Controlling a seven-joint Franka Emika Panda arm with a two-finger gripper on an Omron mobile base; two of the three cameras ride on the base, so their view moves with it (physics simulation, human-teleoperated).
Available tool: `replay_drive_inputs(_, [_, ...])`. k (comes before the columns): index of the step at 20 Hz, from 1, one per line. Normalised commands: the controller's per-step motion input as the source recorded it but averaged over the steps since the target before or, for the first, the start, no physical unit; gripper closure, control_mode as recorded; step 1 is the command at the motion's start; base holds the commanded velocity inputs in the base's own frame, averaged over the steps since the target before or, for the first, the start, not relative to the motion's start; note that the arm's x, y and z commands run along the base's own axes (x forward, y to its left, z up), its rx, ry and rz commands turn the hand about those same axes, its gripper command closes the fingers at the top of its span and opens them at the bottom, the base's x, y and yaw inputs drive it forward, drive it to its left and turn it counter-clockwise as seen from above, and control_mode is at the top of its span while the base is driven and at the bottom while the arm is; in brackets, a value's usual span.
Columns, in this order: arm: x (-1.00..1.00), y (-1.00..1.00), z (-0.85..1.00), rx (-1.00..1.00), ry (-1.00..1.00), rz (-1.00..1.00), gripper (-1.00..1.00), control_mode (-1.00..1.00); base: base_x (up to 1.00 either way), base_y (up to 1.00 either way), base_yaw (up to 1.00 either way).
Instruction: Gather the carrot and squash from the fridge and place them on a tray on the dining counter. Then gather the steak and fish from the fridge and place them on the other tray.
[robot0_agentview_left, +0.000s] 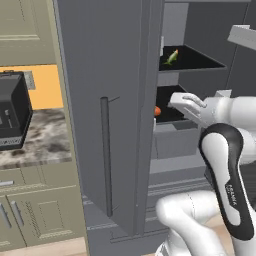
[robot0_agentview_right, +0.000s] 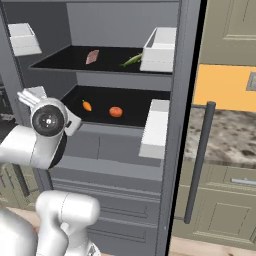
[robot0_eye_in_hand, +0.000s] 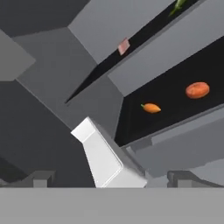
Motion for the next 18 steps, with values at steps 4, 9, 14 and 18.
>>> replay_drive_inputs(4, [0.72,0.13,0.0,0.11,0.06,0.03,-1.0,-1.0,0.0,0.0,0.0])
replay_drive_inputs(9, [0.55,0.19,0.0,0.1,0.09,0.13,-1.0,-1.0,0.0,0.0,0.0])
replay_drive_inputs(14, [0.46,0.31,0.0,0.06,0.04,0.17,-1.0,-1.0,0.0,0.0,0.0])
replay_drive_inputs(18, [0.5,0.37,0.0,0.06,0.05,0.15,-1.0,-1.0,0.0,0.0,0.0])
